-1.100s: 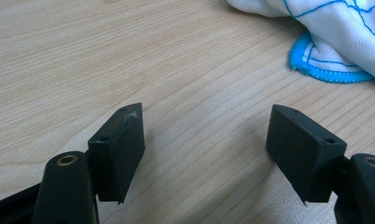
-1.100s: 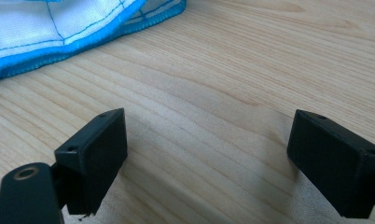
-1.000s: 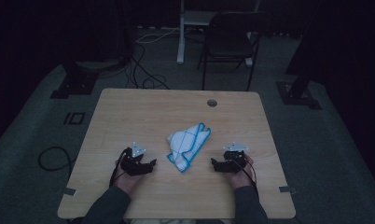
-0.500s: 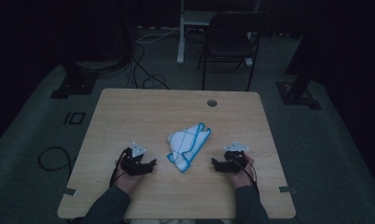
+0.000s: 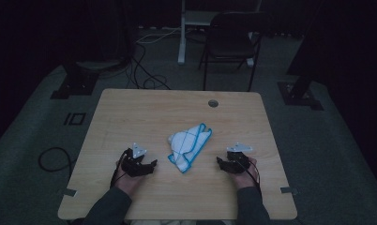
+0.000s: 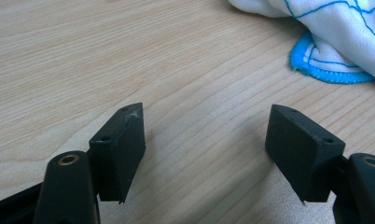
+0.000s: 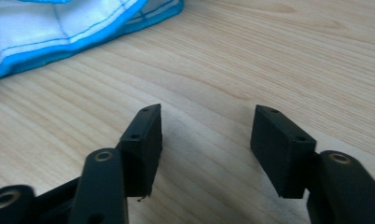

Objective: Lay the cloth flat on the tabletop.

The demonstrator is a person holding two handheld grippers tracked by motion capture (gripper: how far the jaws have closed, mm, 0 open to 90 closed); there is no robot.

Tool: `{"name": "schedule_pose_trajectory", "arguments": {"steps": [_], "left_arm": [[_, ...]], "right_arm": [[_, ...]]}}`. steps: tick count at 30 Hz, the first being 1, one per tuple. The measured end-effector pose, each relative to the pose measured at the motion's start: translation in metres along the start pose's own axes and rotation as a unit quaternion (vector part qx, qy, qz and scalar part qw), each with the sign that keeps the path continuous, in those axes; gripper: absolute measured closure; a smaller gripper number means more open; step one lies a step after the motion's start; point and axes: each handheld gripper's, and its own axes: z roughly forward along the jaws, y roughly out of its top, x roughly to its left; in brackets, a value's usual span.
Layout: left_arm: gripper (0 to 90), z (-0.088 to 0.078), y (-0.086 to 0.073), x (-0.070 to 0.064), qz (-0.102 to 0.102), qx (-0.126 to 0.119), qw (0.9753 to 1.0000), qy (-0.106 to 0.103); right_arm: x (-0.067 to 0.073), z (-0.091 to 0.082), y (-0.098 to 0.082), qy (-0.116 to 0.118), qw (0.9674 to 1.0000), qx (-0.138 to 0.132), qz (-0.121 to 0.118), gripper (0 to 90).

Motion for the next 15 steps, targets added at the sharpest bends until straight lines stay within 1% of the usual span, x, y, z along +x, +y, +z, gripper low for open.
{"name": "schedule_pose_trajectory", "arguments": {"steps": [2,4,5,7,11,12,15], "left_arm": [[29.3,0.000,0.000,0.000,0.000,0.000,1.0000,0.000],[29.3,0.000,0.000,0.000,0.000,0.000,1.0000,0.000],[29.3,0.000,0.000,0.000,0.000,0.000,1.0000,0.000],[29.3,0.000,0.000,0.000,0.000,0.000,1.0000,0.000],[29.3,0.000,0.000,0.000,0.000,0.000,1.0000,0.000],[29.3,0.000,0.000,0.000,0.000,0.000,1.0000,0.000],[29.3,0.000,0.000,0.000,0.000,0.000,1.0000,0.000]], "right_arm": [[0.001,-0.001,0.000,0.006,1.0000,0.001,-0.002,46.0],[0.002,-0.002,0.001,0.010,0.9999,-0.003,-0.007,50.4],[0.003,-0.003,0.001,0.012,0.9999,-0.005,-0.010,51.2],[0.005,-0.004,0.002,0.015,0.9998,-0.007,-0.012,51.7],[0.009,-0.007,0.004,0.013,0.9997,-0.010,-0.016,51.7],[0.012,-0.011,0.005,0.012,0.9996,-0.014,-0.022,52.3],[0.016,-0.017,0.008,0.015,0.9992,-0.023,-0.028,53.1]]}}
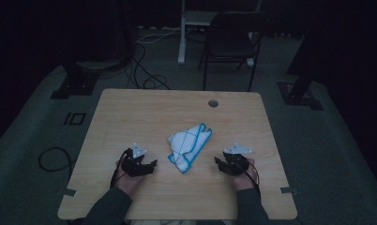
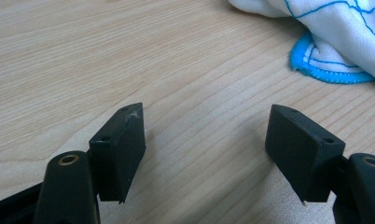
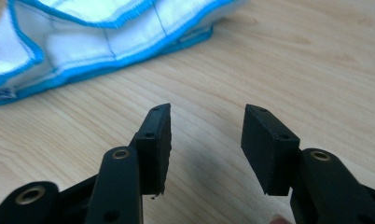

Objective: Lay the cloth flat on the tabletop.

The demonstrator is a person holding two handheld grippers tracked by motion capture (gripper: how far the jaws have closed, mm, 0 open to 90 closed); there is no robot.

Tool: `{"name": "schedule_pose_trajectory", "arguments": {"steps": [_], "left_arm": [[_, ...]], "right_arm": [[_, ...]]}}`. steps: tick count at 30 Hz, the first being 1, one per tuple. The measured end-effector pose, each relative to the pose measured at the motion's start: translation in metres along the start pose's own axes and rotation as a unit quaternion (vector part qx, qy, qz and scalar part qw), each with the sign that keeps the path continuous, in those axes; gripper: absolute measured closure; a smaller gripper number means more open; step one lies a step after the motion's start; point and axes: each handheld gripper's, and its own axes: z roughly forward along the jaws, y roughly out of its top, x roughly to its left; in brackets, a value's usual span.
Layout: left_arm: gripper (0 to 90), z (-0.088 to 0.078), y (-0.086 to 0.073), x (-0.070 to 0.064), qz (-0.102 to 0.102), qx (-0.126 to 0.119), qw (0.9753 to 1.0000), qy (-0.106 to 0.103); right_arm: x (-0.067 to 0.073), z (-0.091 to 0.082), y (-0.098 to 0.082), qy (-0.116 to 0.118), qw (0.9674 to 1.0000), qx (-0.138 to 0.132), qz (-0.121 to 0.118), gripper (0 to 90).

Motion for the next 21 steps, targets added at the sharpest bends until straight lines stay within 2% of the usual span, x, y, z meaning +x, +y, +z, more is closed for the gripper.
{"name": "schedule_pose_trajectory", "arguments": {"steps": [12,21], "left_arm": [[29.3,0.000,0.000,0.000,0.000,0.000,1.0000,0.000],[29.3,0.000,0.000,0.000,-0.001,0.000,1.0000,0.001]], "right_arm": [[0.015,-0.010,0.010,0.016,0.9995,-0.023,-0.017,59.8],[0.032,-0.007,0.018,0.035,0.9985,-0.028,-0.030,65.2]]}}
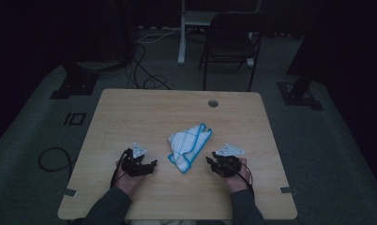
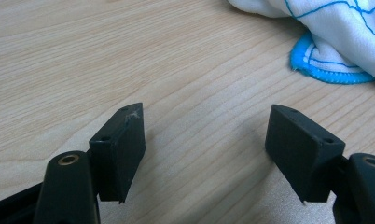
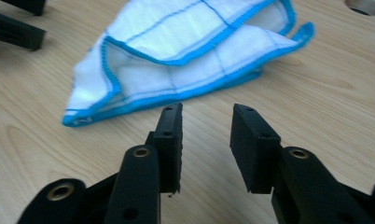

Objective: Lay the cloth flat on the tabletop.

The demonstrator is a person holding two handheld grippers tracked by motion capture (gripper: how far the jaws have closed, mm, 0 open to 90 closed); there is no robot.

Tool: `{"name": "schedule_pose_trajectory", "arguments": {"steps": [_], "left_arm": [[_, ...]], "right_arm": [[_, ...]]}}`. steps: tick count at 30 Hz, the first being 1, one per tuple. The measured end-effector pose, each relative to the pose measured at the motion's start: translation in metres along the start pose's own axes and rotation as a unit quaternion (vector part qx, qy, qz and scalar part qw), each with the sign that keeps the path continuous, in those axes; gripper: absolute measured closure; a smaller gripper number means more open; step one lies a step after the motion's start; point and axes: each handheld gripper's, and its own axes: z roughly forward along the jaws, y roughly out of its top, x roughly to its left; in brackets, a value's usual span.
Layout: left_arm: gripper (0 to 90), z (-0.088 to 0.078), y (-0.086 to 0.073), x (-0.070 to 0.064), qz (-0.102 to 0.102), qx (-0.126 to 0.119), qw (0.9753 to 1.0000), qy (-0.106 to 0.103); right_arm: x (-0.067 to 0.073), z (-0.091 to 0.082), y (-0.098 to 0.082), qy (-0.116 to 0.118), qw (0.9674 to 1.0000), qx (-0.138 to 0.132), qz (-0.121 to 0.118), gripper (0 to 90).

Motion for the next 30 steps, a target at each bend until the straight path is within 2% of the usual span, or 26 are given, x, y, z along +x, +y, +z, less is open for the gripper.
{"name": "schedule_pose_trajectory", "arguments": {"steps": [4,12,20,30], "left_arm": [[29.4,0.000,0.000,0.000,-0.001,0.000,1.0000,0.001],[39.6,0.001,0.002,-0.005,0.007,-0.008,0.9999,-0.011],[44.3,0.002,0.004,-0.005,0.010,-0.005,0.9999,-0.012],[52.9,0.004,0.008,-0.008,0.014,-0.001,0.9997,-0.018]], "right_arm": [[0.008,0.004,0.004,0.012,0.9999,-0.004,-0.009,66.6],[0.021,0.011,0.014,0.024,0.9993,-0.002,-0.029,64.9],[0.031,0.018,0.023,0.034,0.9982,0.000,-0.049,67.7],[0.038,0.028,0.028,0.045,0.9976,0.003,-0.052,68.1]]}}
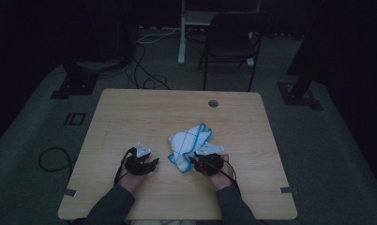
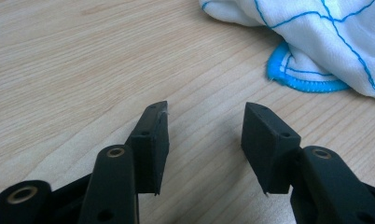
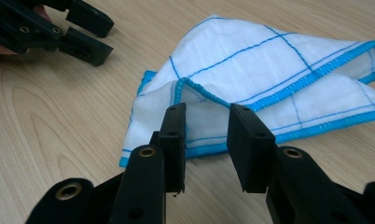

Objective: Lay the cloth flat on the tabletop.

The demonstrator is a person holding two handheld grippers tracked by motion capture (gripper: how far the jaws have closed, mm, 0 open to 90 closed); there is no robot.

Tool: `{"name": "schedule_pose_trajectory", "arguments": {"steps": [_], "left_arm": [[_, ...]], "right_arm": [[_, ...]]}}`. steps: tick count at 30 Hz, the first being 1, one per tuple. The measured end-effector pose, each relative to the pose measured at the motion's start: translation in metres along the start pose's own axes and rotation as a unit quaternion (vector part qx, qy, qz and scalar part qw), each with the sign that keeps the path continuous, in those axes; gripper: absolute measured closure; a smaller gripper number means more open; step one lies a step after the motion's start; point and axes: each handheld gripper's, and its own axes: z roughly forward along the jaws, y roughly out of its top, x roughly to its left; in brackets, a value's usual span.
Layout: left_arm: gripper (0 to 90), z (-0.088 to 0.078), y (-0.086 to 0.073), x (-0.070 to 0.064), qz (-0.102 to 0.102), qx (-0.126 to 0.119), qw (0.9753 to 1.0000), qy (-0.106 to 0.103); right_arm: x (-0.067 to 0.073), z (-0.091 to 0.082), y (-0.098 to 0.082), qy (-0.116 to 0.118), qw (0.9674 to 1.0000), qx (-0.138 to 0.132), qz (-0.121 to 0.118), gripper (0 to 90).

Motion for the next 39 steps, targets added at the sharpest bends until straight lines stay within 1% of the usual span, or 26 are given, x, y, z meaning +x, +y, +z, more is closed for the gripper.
{"name": "schedule_pose_trajectory", "arguments": {"steps": [2,4,8,11,14,17,19,20,21,22,25,27,29,34,37,39], "left_arm": [[53.5,0.001,0.001,-0.001,0.003,0.002,1.0000,-0.003],[55.5,0.001,0.002,-0.002,0.006,0.002,1.0000,-0.006],[57.1,0.002,0.003,-0.003,0.007,0.002,0.9999,-0.008],[56.7,0.002,0.003,-0.003,0.006,0.001,0.9999,-0.008],[58.0,0.003,0.004,-0.004,0.005,0.001,0.9999,-0.011],[60.0,0.004,0.004,-0.007,0.008,-0.002,0.9999,-0.014],[61.0,0.004,0.005,-0.008,0.008,-0.003,0.9999,-0.015],[61.4,0.004,0.006,-0.009,0.011,-0.005,0.9998,-0.016],[61.7,0.004,0.007,-0.010,0.014,-0.006,0.9997,-0.017],[61.7,0.004,0.007,-0.011,0.015,-0.006,0.9997,-0.017],[62.1,0.004,0.010,-0.012,0.016,-0.010,0.9996,-0.020],[63.1,0.004,0.011,-0.014,0.018,-0.013,0.9995,-0.021],[64.6,0.004,0.013,-0.015,0.024,-0.020,0.9993,-0.021],[68.0,0.008,0.014,-0.020,0.031,-0.018,0.9990,-0.026],[69.1,0.010,0.015,-0.022,0.031,-0.018,0.9990,-0.028],[70.2,0.012,0.018,-0.024,0.032,-0.021,0.9987,-0.033]], "right_arm": [[0.001,0.001,0.000,0.001,1.0000,0.001,-0.001,69.0],[0.002,0.004,0.001,0.007,1.0000,0.004,-0.001,72.2],[0.004,0.009,0.002,0.015,0.9998,0.008,-0.004,74.7],[0.005,0.013,0.003,0.020,0.9997,0.013,-0.005,74.6],[0.006,0.019,0.003,0.022,0.9996,0.018,-0.005,70.8],[0.007,0.024,0.004,0.025,0.9994,0.025,-0.005,70.0],[0.008,0.026,0.004,0.027,0.9992,0.028,-0.004,70.1],[0.008,0.030,0.004,0.030,0.9989,0.034,-0.005,70.2],[0.008,0.031,0.004,0.032,0.9988,0.037,-0.006,71.2],[0.008,0.032,0.004,0.033,0.9986,0.040,-0.007,74.2],[0.009,0.032,0.004,0.034,0.9985,0.042,-0.012,83.3],[0.009,0.030,0.004,0.032,0.9986,0.038,-0.014,88.2],[0.008,0.028,0.005,0.031,0.9988,0.036,-0.014,88.7],[0.006,0.026,0.007,0.025,0.9990,0.034,-0.014,88.9],[0.006,0.024,0.009,0.022,0.9990,0.033,-0.019,88.8],[0.006,0.024,0.010,0.019,0.9990,0.033,-0.021,88.8]]}}
